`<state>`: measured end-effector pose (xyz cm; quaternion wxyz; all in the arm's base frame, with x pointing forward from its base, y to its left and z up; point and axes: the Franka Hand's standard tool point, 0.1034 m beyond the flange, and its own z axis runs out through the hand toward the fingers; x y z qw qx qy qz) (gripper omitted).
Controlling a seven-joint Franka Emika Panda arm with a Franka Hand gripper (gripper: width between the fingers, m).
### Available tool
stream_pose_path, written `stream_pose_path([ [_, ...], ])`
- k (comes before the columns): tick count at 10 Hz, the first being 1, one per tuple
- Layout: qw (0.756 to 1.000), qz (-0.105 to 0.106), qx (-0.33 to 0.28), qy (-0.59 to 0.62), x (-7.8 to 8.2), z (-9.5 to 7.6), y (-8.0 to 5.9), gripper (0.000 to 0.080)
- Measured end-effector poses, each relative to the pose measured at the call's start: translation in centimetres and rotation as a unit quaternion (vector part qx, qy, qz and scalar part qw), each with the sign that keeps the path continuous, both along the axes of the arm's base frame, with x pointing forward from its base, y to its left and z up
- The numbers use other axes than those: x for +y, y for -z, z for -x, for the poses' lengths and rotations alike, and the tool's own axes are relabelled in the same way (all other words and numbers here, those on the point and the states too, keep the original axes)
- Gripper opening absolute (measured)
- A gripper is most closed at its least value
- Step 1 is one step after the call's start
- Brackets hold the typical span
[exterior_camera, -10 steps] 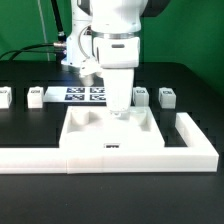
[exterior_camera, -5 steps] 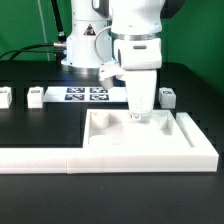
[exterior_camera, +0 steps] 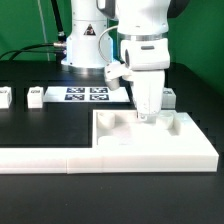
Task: Assemble square table
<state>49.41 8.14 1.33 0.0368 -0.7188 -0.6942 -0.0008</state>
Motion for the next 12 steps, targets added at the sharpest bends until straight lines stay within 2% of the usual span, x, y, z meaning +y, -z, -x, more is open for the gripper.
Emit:
stream_pose_path([
  [2, 1.000, 0.000, 0.000, 0.001, -0.1, 0.0, 0.0, 0.0435],
  [3, 1.000, 0.000, 0.000, 0.001, -0.1, 0.0, 0.0, 0.0435],
  [4, 1.000, 0.000, -0.002, 0.009, -0.1, 0.0, -0.1, 0.0565],
  [5, 0.999, 0.002, -0.008, 0.035, -0.2, 0.4, -0.9, 0.0632],
  [8, 0.998, 0.007, -0.025, 0.065, -0.1, 0.6, -3.6, 0.0649],
  [10, 0.993, 0.008, -0.039, 0.109, 0.2, 1.7, -4.9, 0.0649],
  [12, 0.989, 0.004, -0.049, 0.137, 0.8, 3.3, -5.2, 0.0649],
])
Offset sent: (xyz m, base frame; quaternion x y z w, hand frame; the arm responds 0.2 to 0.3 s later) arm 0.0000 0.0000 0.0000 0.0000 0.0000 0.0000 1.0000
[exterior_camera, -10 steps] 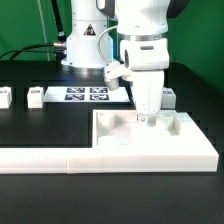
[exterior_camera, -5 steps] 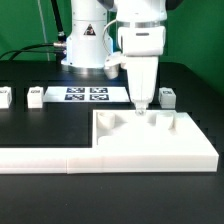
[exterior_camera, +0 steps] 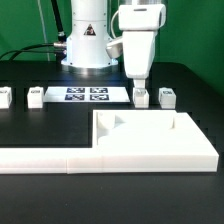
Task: Assemble square table
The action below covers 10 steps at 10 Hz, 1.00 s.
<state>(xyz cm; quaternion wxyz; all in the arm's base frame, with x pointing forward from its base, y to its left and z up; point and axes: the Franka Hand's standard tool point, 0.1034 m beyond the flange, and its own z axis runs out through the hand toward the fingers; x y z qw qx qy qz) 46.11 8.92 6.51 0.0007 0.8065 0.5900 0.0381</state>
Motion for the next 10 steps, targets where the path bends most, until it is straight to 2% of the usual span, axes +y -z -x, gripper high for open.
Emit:
stream_pose_path([
  [1, 1.000, 0.001, 0.001, -0.010, -0.5, -0.2, 0.1, 0.0649],
  [3, 1.000, -0.001, 0.002, 0.013, -0.5, -0.2, 0.2, 0.0649],
  [5, 0.996, -0.008, -0.001, 0.086, -0.5, -0.2, 0.2, 0.0649],
  [6, 0.990, -0.016, -0.009, 0.138, -0.5, 0.4, 0.3, 0.0649],
  [8, 0.971, -0.030, -0.011, 0.236, 0.8, 1.6, 0.5, 0.0649],
  [10, 0.932, -0.046, -0.002, 0.360, 2.6, 2.1, 0.4, 0.0649],
])
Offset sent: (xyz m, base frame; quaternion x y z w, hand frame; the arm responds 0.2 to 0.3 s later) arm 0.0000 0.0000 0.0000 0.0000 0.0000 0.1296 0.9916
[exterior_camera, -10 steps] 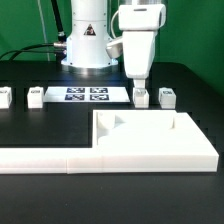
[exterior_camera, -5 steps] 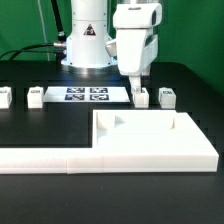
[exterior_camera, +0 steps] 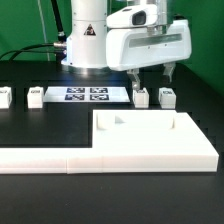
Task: Assemble square table
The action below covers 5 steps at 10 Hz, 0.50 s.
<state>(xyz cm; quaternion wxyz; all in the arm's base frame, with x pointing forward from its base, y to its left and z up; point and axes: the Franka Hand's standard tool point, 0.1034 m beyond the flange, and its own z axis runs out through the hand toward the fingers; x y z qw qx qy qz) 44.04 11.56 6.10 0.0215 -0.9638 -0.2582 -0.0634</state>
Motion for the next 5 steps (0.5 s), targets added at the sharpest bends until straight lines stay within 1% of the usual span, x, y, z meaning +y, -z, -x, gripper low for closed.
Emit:
stream_pose_path([
  [1, 0.999, -0.005, 0.003, 0.031, 0.21, -0.43, -0.19, 0.0649],
  [3, 0.996, -0.015, 0.008, 0.086, 0.25, -0.47, -0.17, 0.0649],
  [4, 0.992, -0.021, 0.012, 0.123, 0.36, -0.43, -0.15, 0.0649],
  [5, 0.981, -0.031, 0.020, 0.190, 0.98, -0.19, -0.12, 0.0649],
])
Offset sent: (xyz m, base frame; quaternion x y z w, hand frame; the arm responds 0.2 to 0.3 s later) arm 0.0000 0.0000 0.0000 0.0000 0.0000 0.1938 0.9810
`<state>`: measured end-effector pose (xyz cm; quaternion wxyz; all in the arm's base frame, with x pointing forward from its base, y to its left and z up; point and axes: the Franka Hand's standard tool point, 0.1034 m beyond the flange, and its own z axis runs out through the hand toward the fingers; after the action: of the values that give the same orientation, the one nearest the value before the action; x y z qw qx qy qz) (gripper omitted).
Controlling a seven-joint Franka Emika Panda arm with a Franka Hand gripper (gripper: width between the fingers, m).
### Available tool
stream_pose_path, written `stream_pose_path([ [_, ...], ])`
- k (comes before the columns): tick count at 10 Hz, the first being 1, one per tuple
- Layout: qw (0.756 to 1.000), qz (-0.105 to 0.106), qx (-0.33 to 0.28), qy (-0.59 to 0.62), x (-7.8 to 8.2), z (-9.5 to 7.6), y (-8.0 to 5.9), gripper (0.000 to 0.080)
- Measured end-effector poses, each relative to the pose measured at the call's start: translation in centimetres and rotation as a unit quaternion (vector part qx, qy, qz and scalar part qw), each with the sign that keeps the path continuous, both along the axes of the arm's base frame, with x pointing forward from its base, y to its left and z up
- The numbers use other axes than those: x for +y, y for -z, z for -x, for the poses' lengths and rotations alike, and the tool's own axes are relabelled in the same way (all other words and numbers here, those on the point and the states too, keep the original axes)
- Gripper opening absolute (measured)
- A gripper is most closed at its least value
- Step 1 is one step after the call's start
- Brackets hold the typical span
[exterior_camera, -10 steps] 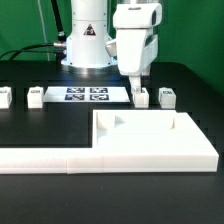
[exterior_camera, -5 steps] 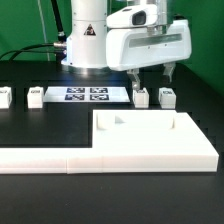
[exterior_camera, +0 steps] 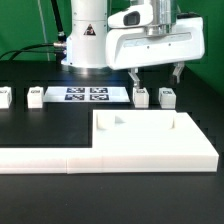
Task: Assemble square table
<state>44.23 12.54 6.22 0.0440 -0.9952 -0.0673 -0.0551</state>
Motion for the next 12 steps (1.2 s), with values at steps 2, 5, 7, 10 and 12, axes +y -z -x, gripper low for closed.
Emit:
stream_pose_path([
  [2, 0.995, -0.015, 0.011, 0.095, 1.4, 0.4, -0.1, 0.0649],
  [5, 0.980, -0.030, 0.031, 0.193, 2.5, 1.1, 0.1, 0.0649],
  [7, 0.983, -0.027, 0.034, 0.181, 2.6, 1.4, 0.4, 0.0649],
  [10, 0.984, -0.013, 0.102, 0.146, 3.0, 2.9, 0.7, 0.0649],
  [12, 0.978, -0.009, 0.160, 0.137, 2.7, 3.1, 0.7, 0.0649],
])
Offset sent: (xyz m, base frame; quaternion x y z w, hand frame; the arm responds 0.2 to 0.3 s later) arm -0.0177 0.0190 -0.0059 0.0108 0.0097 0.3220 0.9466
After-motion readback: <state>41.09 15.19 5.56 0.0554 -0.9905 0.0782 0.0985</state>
